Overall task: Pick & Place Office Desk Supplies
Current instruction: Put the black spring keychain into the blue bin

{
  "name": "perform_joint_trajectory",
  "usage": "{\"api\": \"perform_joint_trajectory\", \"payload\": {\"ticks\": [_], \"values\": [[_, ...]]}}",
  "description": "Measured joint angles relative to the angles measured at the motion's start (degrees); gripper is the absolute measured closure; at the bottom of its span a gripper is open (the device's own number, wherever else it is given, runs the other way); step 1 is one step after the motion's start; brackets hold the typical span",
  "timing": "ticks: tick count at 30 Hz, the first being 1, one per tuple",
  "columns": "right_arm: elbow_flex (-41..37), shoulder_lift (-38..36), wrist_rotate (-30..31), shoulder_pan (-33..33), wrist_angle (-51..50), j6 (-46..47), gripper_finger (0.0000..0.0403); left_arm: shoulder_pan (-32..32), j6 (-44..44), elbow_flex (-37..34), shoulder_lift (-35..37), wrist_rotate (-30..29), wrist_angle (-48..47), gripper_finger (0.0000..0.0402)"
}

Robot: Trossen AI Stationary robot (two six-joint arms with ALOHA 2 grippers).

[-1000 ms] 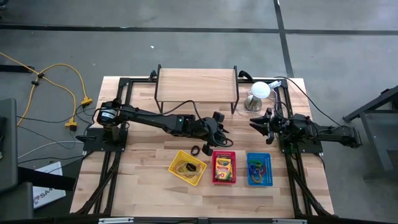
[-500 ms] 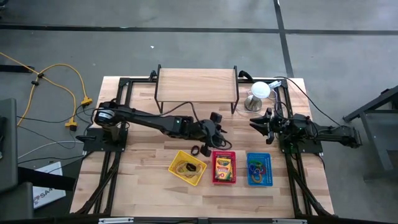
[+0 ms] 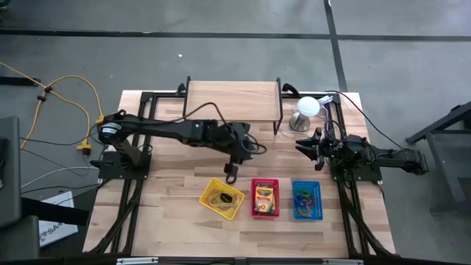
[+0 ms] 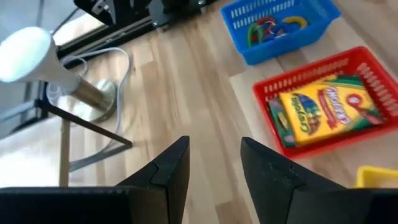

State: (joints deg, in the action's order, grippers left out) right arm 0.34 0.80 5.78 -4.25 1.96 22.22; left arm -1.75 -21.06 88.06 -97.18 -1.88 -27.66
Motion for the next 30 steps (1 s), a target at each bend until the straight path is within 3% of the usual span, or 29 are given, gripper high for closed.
{"api": "perform_joint_trajectory", "payload": {"ticks": [6,14,30], "values": [[-0.02,0.0,0.0,0.0,0.0,0.0,0.0285,1.72,0.4,-5.56,6.02,2.85,1.56,0.0264],[-0.02,0.0,0.02,0.01,0.04,0.0,0.0285,2.11,1.96,-21.39,18.59,0.47,11.12,0.0264],[-0.02,0.02,0.02,0.02,0.04,0.0,0.0285,2.14,6.03,-47.76,41.42,0.58,20.59,0.0264]]}}
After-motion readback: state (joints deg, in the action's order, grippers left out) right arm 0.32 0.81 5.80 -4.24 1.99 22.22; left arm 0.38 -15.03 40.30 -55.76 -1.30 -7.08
